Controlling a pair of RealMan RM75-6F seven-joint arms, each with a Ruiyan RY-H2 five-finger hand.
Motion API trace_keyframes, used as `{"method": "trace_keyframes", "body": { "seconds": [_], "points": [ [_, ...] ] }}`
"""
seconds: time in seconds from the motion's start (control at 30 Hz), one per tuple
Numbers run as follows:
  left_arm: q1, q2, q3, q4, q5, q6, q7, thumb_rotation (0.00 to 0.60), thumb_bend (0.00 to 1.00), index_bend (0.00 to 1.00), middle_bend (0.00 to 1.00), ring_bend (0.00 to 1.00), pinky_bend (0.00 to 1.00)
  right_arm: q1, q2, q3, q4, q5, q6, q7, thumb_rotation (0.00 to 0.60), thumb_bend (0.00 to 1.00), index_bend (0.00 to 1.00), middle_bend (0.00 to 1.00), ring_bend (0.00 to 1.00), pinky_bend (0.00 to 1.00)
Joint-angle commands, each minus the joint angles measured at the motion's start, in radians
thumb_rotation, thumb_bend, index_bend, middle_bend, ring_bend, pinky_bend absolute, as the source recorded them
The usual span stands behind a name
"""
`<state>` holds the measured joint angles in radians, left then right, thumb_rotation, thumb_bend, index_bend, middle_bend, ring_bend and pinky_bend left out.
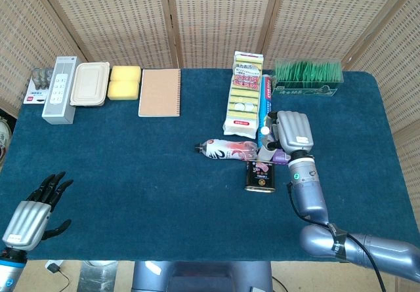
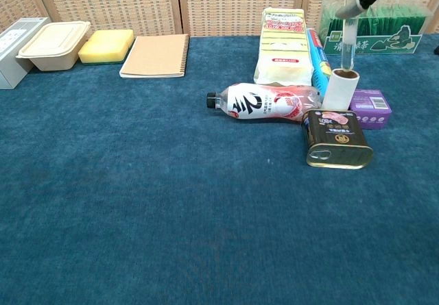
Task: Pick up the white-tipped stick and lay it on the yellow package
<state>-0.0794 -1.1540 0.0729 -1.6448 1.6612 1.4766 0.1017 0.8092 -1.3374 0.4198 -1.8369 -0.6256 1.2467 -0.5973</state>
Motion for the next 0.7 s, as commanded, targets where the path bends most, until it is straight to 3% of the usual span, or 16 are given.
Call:
{"method": "trace_keyframes", "body": {
  "seconds": [0.03, 0.7],
  "points": [
    [0.001, 0.0, 0.002, 0.001, 0.005, 0.003, 0.0, 0.6, 0.2, 0.1, 0.04, 0.03, 0.27, -0.007, 0.04, 0.009, -0.047, 0.0, 0.023, -0.007, 0.6, 0.3, 0.67, 0.84, 0.9, 0.85],
    [0.009, 0.003, 0.01, 0.004, 0.026, 0.021, -0.008, 0.6, 0.2, 0.1, 0.04, 0.03, 0.27, -0.07, 0.211, -0.002, -0.235, 0.011, 0.024, 0.05, 0.6, 0.33, 0.77, 0.93, 1.0, 0.95]
  ]
}}
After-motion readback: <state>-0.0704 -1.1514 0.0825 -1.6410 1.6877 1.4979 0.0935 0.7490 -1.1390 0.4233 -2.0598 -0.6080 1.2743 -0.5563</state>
